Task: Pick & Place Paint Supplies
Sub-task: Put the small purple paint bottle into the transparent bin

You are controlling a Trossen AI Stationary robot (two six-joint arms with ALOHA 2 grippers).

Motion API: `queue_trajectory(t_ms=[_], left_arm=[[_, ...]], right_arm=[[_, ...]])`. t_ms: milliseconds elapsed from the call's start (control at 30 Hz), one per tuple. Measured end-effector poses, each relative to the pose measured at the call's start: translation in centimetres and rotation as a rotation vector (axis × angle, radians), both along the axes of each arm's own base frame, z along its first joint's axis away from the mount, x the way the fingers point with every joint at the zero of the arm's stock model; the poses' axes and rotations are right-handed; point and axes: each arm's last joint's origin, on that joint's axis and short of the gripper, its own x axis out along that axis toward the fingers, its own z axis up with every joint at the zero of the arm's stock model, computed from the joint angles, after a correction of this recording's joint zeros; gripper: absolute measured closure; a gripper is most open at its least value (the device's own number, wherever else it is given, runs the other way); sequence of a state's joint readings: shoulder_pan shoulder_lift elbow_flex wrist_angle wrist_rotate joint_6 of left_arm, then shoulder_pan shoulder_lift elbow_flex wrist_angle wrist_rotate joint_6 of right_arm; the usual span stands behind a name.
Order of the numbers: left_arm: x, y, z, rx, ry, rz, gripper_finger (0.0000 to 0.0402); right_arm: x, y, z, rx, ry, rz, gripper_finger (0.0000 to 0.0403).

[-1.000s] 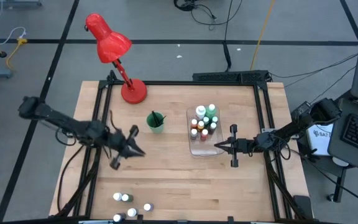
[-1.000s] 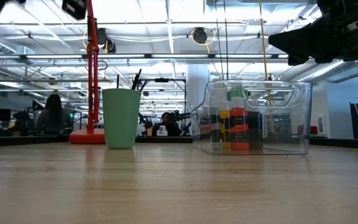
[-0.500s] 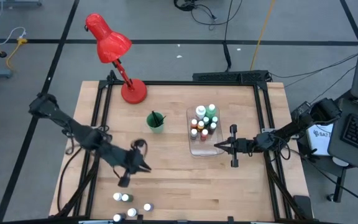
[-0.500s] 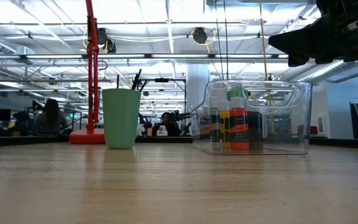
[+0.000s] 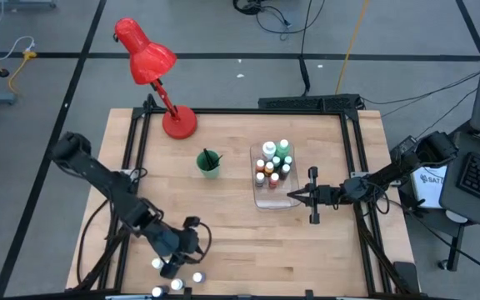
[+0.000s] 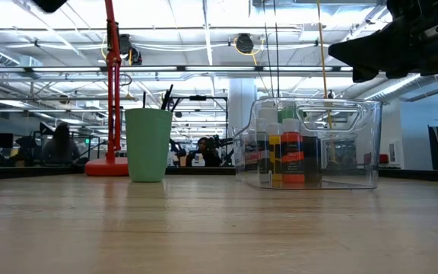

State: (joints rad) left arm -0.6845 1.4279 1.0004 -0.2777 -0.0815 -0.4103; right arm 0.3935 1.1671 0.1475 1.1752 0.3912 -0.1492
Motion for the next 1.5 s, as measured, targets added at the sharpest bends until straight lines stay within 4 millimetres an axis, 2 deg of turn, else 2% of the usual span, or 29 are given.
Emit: queue_trajectory(t_ms=[133,267,700,933,1167,1500], left_arm=[[0.1,-1.0,-1.1,-0.067,0.084,0.018,0.0217],[0.5,-2.3,-2.0,-0.072,0.057,-0.028,0.0189],[1.8,-4.1,-5.7,-0.040,0.103,-0.093,0.0185],[1.8,-4.1,-5.9,-0.046,0.115,-0.108,0.0185],[0.8,-4.5,-6.3,-0.011,0.168,-0.144,0.0185],[0.7,-4.7,-6.3,0.029,0.127,-0.100,0.0185]], right_arm=[[0.0,0.0,0.0,0.001,0.002,0.000,0.0399],[0.0,0.0,0.0,-0.003,0.002,0.000,0.0399],[0.0,0.0,0.0,-0.003,0.003,0.000,0.0399],[0.0,0.0,0.0,-0.002,0.002,0.000,0.0399],[0.0,0.0,0.0,-0.003,0.005,0.000,0.0399],[0.0,0.0,0.0,-0.003,0.005,0.000,0.0399]])
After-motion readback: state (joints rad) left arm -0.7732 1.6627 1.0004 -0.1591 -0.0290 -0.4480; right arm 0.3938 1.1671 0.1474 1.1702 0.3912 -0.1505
